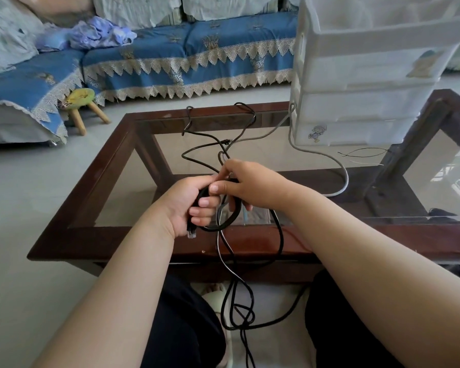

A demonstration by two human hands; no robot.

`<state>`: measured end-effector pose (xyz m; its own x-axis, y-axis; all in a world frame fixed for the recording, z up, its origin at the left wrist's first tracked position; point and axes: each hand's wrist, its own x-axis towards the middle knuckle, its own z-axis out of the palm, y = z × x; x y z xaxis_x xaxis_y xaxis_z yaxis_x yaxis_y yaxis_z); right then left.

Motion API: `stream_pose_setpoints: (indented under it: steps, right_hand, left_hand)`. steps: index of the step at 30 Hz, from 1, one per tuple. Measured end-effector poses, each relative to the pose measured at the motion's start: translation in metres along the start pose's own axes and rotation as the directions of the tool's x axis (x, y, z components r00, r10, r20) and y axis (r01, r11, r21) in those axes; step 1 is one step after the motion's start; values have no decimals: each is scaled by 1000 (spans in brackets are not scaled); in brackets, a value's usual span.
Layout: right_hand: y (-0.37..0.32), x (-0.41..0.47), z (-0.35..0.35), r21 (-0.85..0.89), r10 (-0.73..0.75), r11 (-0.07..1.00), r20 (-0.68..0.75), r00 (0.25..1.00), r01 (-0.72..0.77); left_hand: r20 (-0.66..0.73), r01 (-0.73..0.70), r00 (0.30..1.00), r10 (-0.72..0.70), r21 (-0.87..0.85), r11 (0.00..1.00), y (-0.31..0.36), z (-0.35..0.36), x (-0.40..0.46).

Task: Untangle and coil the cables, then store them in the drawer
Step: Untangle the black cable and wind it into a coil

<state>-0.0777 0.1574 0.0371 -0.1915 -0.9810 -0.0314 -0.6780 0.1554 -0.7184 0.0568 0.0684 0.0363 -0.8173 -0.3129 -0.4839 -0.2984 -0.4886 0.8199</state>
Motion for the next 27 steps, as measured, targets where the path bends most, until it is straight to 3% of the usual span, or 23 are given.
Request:
stream_pose_setpoints:
  steps: [4,9,15,22,27]
  right_hand:
    - [0,-1,-5,-26,-7,1000,40,999,8]
    - [-1,1,-3,149,-12,989,-29,1000,16]
    - [4,2,2,314,-61,943,-171,983,113]
    - [4,-2,8,182,-99,975,-160,982,128]
    - [1,-3,9,150,-107,980,-148,983,129]
  left_hand:
    - [-36,7,999,-4,80,997,-1,4,1]
    - [-47,-59,997,62,53,997,1,7,-1]
    - [104,-123,988,116,63,990,1,7,-5]
    - [193,-94,980,54,205,974,1,-2,-10]
    - [183,-116,981,58,326,938,3,-4,-15]
